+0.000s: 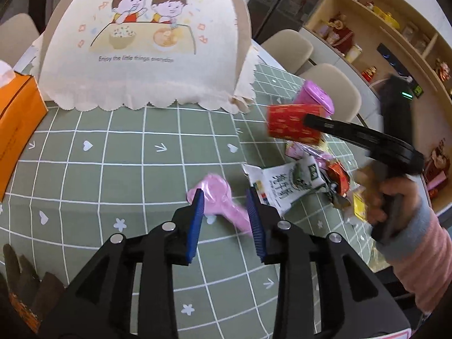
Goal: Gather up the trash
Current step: 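Grasp the red-gold cup rim with the right gripper while the left reaches the pink wrapper, then lift the pink wrapper with the left gripper while the right lifts the red-gold cup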
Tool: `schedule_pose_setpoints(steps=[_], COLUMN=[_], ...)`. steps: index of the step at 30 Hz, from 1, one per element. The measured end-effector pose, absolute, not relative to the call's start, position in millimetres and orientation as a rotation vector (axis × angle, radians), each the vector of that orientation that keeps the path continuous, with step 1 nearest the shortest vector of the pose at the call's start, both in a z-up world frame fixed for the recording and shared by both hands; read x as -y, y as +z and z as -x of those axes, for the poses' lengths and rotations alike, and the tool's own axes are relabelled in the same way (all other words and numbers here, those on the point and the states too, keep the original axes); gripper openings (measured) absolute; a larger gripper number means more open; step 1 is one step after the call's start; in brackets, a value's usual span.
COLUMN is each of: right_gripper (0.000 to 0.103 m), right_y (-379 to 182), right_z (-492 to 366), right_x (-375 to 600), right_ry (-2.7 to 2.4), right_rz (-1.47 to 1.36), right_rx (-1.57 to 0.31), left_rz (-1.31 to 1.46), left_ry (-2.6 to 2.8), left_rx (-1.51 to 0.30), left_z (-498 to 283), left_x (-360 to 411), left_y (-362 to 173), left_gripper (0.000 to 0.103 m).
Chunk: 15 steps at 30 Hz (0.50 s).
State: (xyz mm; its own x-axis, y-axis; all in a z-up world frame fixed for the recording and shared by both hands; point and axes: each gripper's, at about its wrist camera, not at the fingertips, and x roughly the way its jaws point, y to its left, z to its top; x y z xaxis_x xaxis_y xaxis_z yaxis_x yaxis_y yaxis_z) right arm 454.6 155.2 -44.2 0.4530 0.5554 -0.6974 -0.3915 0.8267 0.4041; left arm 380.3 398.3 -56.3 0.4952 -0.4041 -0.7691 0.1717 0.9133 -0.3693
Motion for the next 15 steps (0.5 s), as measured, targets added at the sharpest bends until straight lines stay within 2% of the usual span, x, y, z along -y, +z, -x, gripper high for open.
schedule_pose_setpoints(steps=[7,15], right_gripper=[0.005,0.005], right_y=[-7,-19], right_z=[-407,-358], right_x=[-126,-98], right_ry=[0.475,0.401], right_rz=[-0.027,-0.027], right_rx=[-0.879,-0.907], left_rz=[0.336,0.26], left_ry=[-0.197,-0.088], left_rx=[-1.034,-1.021], left_z=[-384,-397], left_x=[-398,-374], left_y=[-77,-97], left_gripper=[0.031,0.036])
